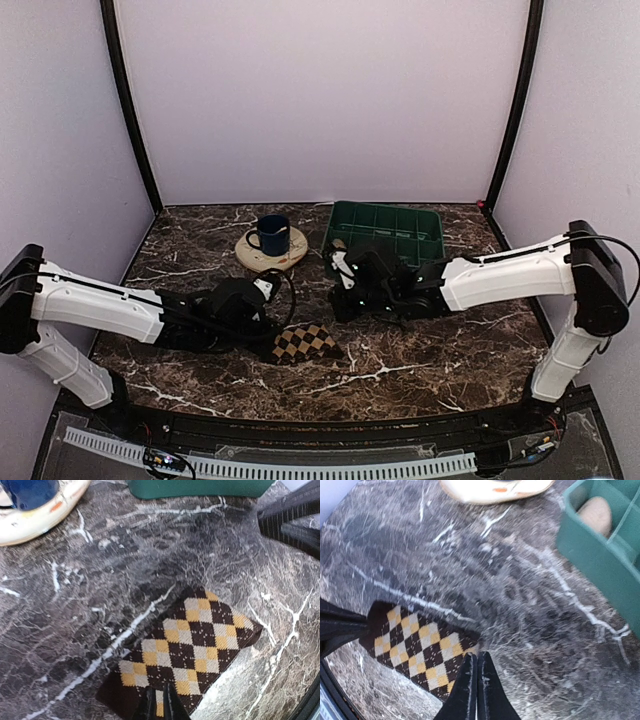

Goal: Roll the socks
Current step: Rotate the sock at the center of the board.

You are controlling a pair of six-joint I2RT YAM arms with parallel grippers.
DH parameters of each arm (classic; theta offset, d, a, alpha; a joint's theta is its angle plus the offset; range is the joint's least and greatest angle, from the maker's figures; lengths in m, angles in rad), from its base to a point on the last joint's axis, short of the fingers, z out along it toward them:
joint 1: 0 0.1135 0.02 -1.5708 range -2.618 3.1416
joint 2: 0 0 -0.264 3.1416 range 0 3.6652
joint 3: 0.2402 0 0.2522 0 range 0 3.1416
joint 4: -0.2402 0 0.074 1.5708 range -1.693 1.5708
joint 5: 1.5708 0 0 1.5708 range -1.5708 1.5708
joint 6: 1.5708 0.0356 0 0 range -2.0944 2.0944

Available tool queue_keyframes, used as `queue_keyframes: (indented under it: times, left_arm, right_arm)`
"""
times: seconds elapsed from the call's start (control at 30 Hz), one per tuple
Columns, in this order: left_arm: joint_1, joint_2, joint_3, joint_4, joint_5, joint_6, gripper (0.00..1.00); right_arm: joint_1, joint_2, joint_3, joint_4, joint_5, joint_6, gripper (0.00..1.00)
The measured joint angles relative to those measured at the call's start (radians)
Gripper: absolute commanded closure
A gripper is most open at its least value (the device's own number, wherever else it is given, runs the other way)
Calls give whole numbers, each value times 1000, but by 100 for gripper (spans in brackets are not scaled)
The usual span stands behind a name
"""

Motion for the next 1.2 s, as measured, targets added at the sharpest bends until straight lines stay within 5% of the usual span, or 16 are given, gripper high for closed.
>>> queue_keyframes:
  times: [0.63,1.2]
  left_arm:
    - [0,190,64,-34,105,-69,100]
    - [86,277,126,-17,138,-20,100]
  right_arm:
    - [69,208,-3,-36,-137,2,100]
    - [76,182,-62,15,-177,130,100]
